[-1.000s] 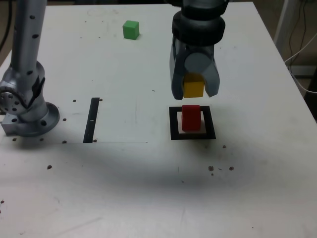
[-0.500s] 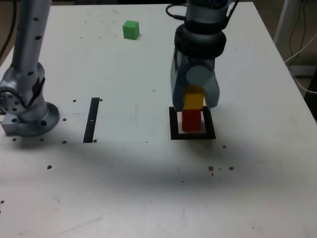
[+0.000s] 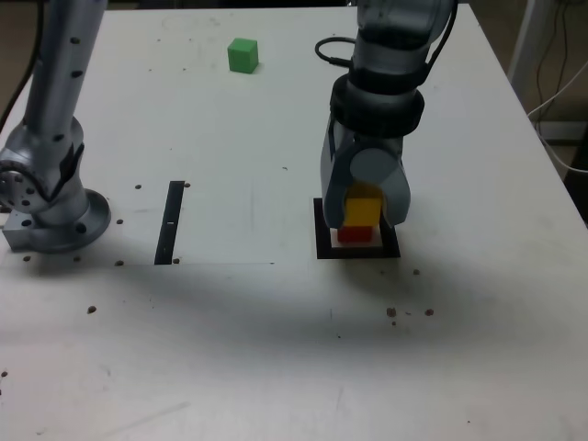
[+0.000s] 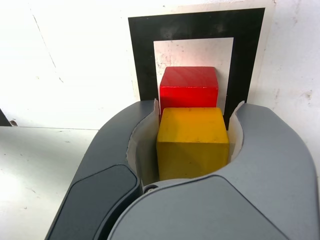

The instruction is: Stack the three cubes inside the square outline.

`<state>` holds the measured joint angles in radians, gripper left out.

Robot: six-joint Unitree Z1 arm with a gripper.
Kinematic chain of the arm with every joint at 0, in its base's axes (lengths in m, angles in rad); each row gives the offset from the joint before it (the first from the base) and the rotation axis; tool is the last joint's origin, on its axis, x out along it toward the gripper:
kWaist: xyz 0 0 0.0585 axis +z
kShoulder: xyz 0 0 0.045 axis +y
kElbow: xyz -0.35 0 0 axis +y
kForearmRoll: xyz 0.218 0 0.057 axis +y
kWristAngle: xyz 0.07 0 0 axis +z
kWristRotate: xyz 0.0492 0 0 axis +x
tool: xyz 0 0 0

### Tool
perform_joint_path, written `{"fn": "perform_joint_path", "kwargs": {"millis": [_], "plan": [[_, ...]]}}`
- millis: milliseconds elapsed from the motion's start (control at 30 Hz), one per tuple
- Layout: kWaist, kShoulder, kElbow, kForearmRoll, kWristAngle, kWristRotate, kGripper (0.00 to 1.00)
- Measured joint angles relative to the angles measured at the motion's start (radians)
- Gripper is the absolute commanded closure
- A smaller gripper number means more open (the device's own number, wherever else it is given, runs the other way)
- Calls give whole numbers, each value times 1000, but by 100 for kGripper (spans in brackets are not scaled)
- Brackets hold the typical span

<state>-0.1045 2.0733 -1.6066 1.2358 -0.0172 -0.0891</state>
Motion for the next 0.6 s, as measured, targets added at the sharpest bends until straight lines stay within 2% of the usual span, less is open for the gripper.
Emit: {"fn": "perform_joint_path", "kwargs": {"millis": [300, 600], "plan": [[1, -3, 4, -1, 33, 2, 79], [5, -9, 5, 11, 37, 3, 79]]}}
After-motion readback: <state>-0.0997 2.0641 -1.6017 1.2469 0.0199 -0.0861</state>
